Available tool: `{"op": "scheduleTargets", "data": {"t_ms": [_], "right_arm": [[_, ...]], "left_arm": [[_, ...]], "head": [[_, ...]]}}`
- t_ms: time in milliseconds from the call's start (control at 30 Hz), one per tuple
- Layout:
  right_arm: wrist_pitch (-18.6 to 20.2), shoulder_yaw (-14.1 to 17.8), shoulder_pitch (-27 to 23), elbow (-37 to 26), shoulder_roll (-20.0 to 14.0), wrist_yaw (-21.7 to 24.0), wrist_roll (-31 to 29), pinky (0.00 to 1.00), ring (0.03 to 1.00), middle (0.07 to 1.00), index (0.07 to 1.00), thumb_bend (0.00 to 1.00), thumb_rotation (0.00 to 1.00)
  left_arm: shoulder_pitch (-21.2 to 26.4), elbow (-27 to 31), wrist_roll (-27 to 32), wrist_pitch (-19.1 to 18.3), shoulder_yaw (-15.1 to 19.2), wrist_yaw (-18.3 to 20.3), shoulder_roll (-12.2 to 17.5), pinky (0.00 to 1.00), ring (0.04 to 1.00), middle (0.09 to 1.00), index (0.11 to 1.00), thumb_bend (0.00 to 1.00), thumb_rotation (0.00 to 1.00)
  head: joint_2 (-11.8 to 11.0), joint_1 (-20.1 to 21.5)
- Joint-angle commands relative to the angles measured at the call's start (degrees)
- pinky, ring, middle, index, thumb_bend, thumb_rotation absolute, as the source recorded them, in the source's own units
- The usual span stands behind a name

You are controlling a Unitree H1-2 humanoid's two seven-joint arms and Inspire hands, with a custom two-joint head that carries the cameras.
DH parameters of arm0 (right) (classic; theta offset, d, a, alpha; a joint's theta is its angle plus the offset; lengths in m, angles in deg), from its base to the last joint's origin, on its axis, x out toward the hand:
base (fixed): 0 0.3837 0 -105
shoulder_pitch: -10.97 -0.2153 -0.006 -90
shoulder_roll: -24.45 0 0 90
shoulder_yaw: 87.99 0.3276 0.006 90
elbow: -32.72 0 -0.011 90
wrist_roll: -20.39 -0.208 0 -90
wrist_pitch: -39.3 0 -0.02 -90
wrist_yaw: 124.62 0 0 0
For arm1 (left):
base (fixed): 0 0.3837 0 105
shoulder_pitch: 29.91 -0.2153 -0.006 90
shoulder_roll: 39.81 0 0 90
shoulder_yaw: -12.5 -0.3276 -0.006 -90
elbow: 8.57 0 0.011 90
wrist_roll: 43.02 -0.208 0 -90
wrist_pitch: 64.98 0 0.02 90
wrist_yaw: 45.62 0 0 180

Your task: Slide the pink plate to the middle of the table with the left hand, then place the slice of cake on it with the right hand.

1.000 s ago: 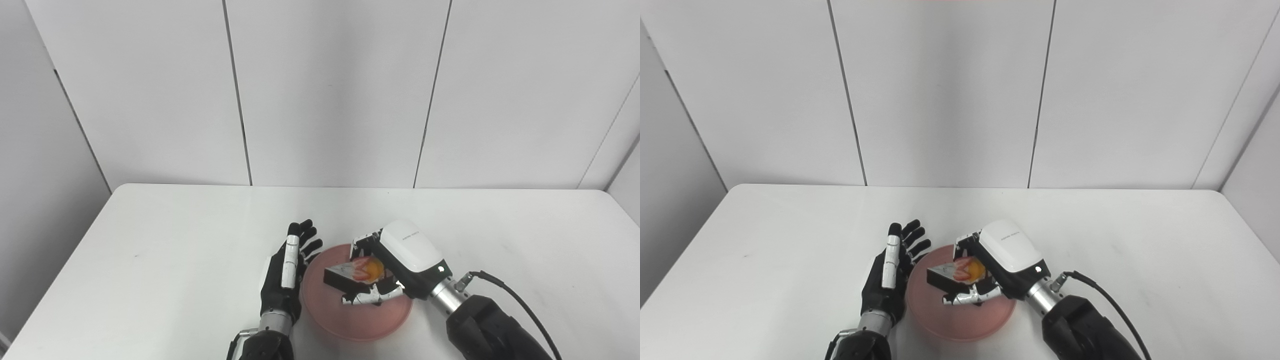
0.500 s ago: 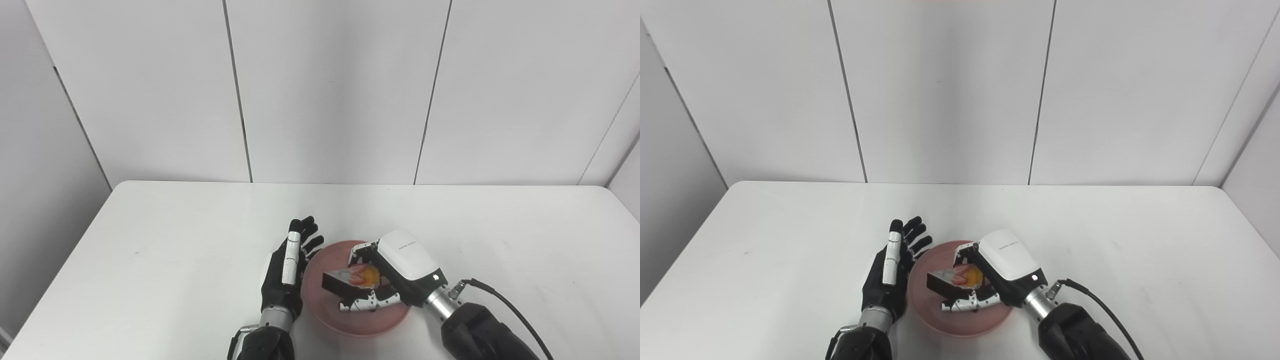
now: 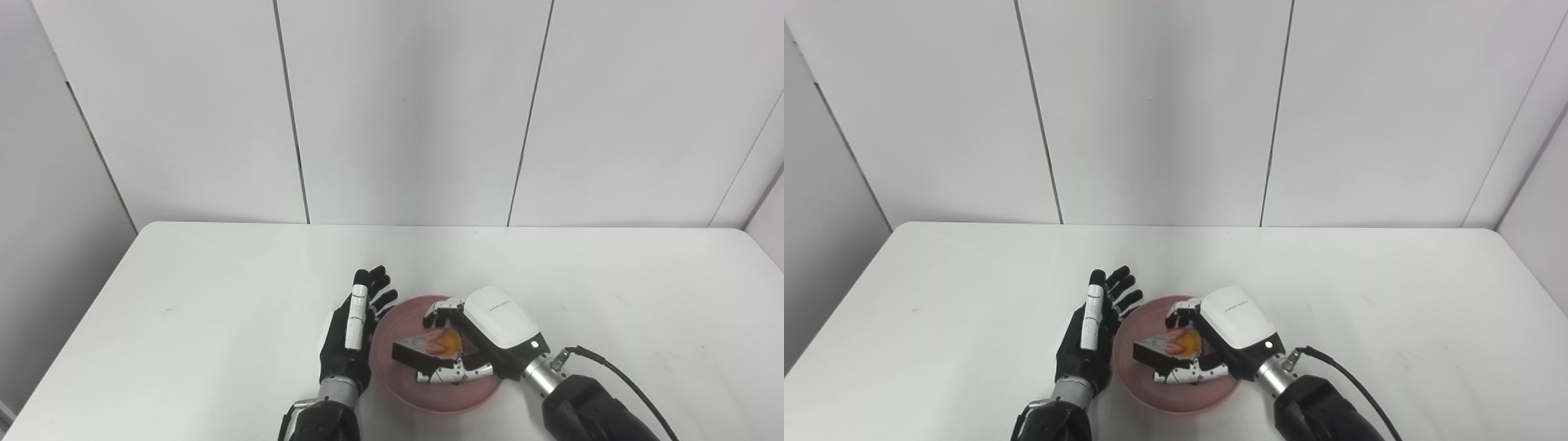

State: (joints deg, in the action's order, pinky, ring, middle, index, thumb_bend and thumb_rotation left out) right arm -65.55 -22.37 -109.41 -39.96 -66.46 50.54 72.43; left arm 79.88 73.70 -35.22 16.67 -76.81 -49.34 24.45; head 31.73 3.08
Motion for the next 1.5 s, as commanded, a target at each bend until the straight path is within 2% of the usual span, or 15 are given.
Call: {"op": "scheduleTargets", "data": {"t_ms": [0,100,233,367,500,600,700,833,933,1033,1100,1200,1333,1467], "right_arm": [[-1.0,0.8,-0.7,-1.9,-0.5,-2.9,0.0,0.54,0.633,0.690,0.665,0.67,0.94],[-0.9,1.0,-0.3,-2.9,-0.5,-3.5,0.0,0.58,0.659,0.709,0.687,0.69,0.95],[-0.6,1.4,0.5,-4.4,-0.5,-5.1,0.8,0.57,0.654,0.705,0.690,0.70,0.91],[0.6,2.6,2.0,-7.7,-0.5,-4.8,0.4,0.57,0.649,0.705,0.685,0.70,0.89],[0.2,5.7,4.5,-12.0,0.3,-6.8,-1.8,0.54,0.625,0.690,0.663,0.68,0.84],[0.7,8.0,6.2,-14.5,1.5,-6.6,-4.3,0.51,0.612,0.683,0.653,0.67,0.80],[0.5,12.6,9.2,-15.2,5.7,-7.0,-15.1,0.53,0.634,0.681,0.642,0.67,0.77],[1.3,16.2,11.9,-14.9,9.9,-5.9,-24.1,0.62,0.688,0.708,0.674,0.63,0.87],[1.1,19.1,13.5,-12.7,13.7,-5.2,-33.8,0.63,0.714,0.732,0.700,0.62,0.88],[5.0,23.2,14.6,-11.2,18.3,-3.5,-45.8,0.69,0.764,0.787,0.764,0.63,0.93],[7.0,25.7,14.7,-10.5,20.4,-2.7,-52.3,0.75,0.812,0.847,0.839,0.68,0.96],[6.5,27.5,14.5,-8.6,21.1,-1.9,-56.0,0.86,0.900,0.936,0.930,0.74,1.00],[6.5,27.9,14.3,-7.2,21.0,-1.1,-57.9,0.90,0.919,0.954,0.951,0.75,1.00],[7.3,27.9,14.5,-6.4,21.1,-1.2,-58.2,0.91,0.919,0.953,0.941,0.75,1.00]], "left_arm": [[0.7,1.8,0.0,0.3,-0.3,0.6,0.0,0.81,0.837,0.876,0.807,0.85,0.91],[0.7,1.8,0.0,0.3,-0.3,0.7,0.1,0.81,0.839,0.878,0.811,0.84,0.91],[0.7,1.8,0.6,0.3,-0.1,1.0,0.1,0.82,0.841,0.881,0.810,0.84,0.90],[0.7,2.0,1.0,0.0,0.2,1.1,0.1,0.82,0.844,0.884,0.809,0.83,0.89],[0.6,2.4,1.1,-0.4,0.3,1.1,0.1,0.82,0.842,0.882,0.808,0.83,0.89],[0.5,2.9,1.2,-0.7,0.3,1.2,0.1,0.82,0.844,0.883,0.809,0.83,0.89],[0.4,3.0,0.9,-0.3,0.5,0.9,0.0,0.82,0.844,0.874,0.804,0.83,0.88],[0.0,2.9,-0.2,0.9,0.3,0.5,0.0,0.83,0.848,0.864,0.821,0.83,0.88],[-0.3,2.8,-2.8,2.7,-0.4,-0.3,0.4,0.88,0.865,0.874,0.850,0.84,0.90],[-0.9,1.8,-5.5,5.7,-1.2,-0.6,1.2,0.92,0.888,0.891,0.903,0.82,0.93],[-1.3,1.0,-7.6,8.4,-1.9,-0.7,1.9,0.93,0.905,0.907,0.942,0.78,0.94],[-2.0,-1.2,-12.1,13.6,-3.4,-1.6,3.4,0.94,0.924,0.937,0.976,0.71,0.97],[-2.3,-4.8,-16.6,18.7,-4.9,-3.1,5.2,0.96,0.954,0.965,0.987,0.73,0.95],[-2.4,-7.4,-20.7,22.0,-6.0,-4.8,6.6,0.96,0.963,0.991,1.000,0.74,0.94]], "head": [[0.0,-0.1],[0.1,-0.1],[-0.1,0.0],[0.0,0.1],[0.2,0.0],[0.3,0.2],[0.4,0.2],[0.6,0.1],[0.9,0.0],[0.9,0.1],[1.0,0.1],[1.0,0.1],[1.0,0.1],[1.0,0.1]]}}
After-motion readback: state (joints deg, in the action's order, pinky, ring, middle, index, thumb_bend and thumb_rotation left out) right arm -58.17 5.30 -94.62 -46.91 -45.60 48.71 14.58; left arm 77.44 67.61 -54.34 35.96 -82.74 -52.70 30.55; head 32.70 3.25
